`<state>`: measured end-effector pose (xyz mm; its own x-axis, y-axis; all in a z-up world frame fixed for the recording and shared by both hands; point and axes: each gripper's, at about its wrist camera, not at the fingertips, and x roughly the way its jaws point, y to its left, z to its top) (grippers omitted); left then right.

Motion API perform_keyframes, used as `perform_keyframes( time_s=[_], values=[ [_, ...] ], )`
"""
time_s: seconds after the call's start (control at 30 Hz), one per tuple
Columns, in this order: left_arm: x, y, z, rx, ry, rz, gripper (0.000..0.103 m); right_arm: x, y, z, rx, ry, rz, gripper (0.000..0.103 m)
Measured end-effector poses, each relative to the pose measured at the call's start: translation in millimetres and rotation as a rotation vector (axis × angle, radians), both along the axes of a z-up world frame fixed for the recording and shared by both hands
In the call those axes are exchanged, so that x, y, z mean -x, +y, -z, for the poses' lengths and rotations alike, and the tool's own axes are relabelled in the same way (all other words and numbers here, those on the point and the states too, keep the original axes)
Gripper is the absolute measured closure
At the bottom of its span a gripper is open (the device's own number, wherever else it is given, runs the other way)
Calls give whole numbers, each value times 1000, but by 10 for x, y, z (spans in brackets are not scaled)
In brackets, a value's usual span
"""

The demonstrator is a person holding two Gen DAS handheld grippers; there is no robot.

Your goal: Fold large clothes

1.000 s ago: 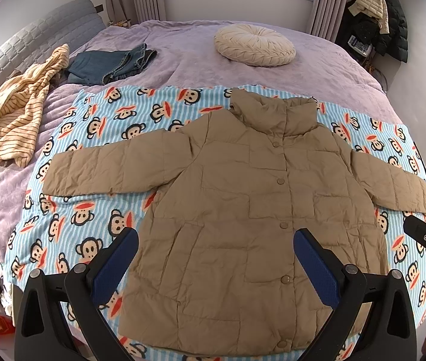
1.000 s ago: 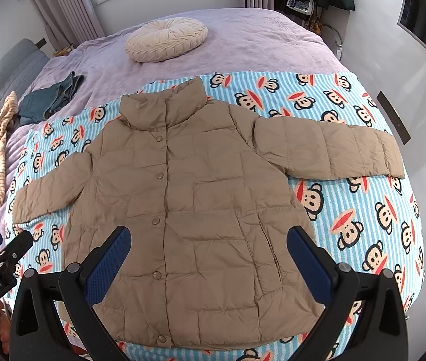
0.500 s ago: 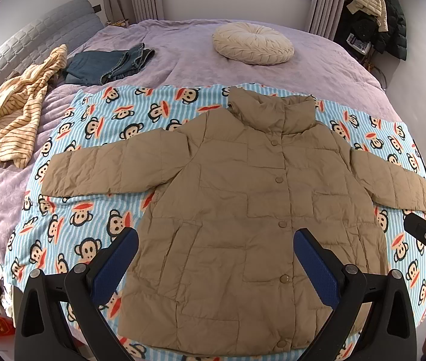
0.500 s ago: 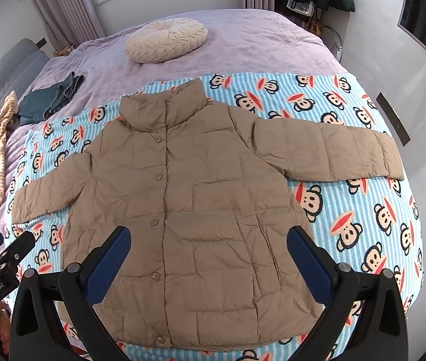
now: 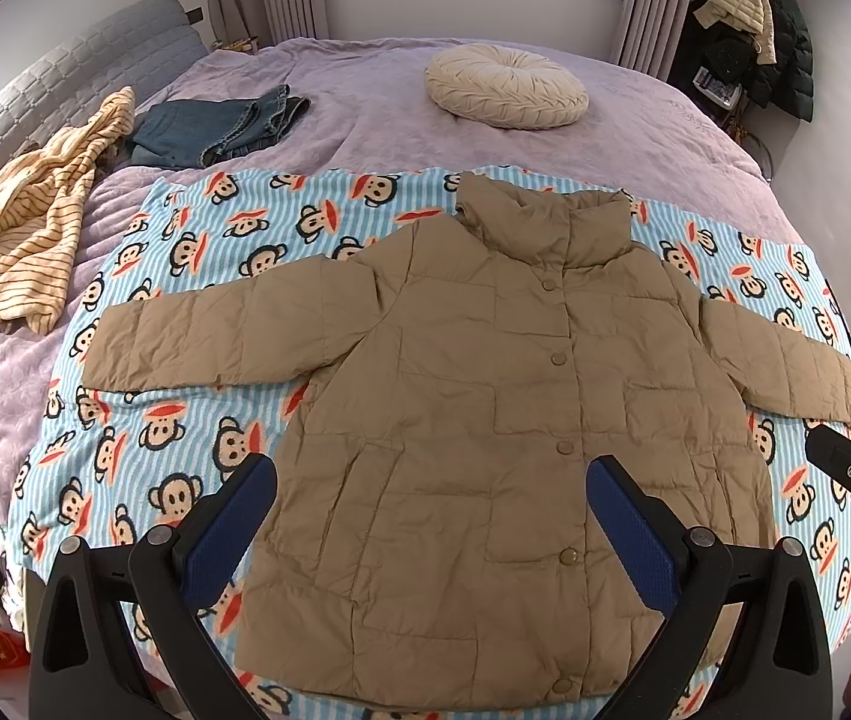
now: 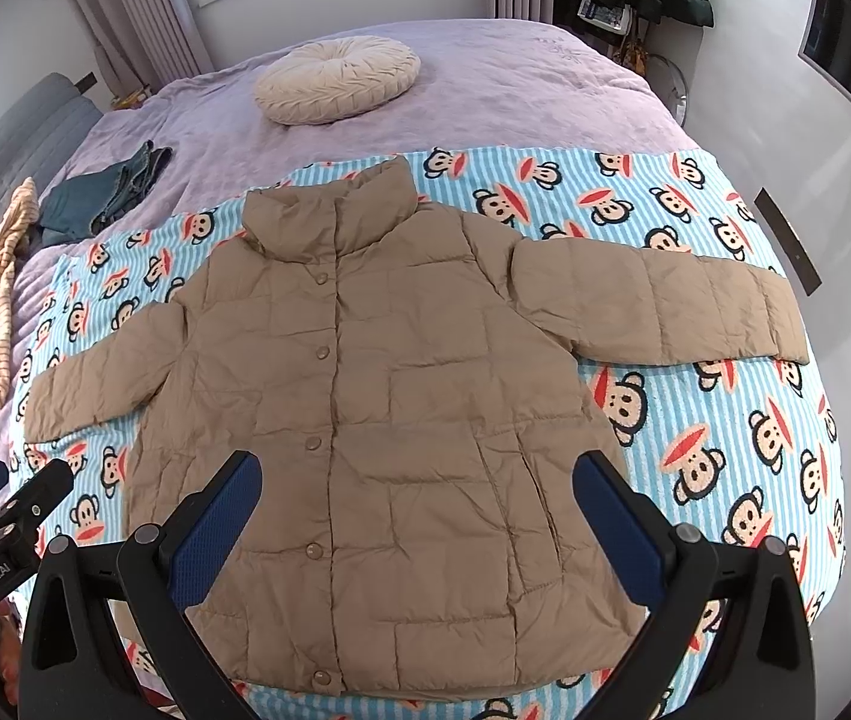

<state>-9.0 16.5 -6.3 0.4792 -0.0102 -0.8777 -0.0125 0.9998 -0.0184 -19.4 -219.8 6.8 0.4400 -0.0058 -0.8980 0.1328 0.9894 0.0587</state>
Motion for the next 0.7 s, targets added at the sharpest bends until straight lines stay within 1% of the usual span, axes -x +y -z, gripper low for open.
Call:
perform_keyframes(
  time_s=[0.7],
  values=[
    [-12,5,-5,1,2,2,0,2,21,-9,2,0,-1,0]
  ],
)
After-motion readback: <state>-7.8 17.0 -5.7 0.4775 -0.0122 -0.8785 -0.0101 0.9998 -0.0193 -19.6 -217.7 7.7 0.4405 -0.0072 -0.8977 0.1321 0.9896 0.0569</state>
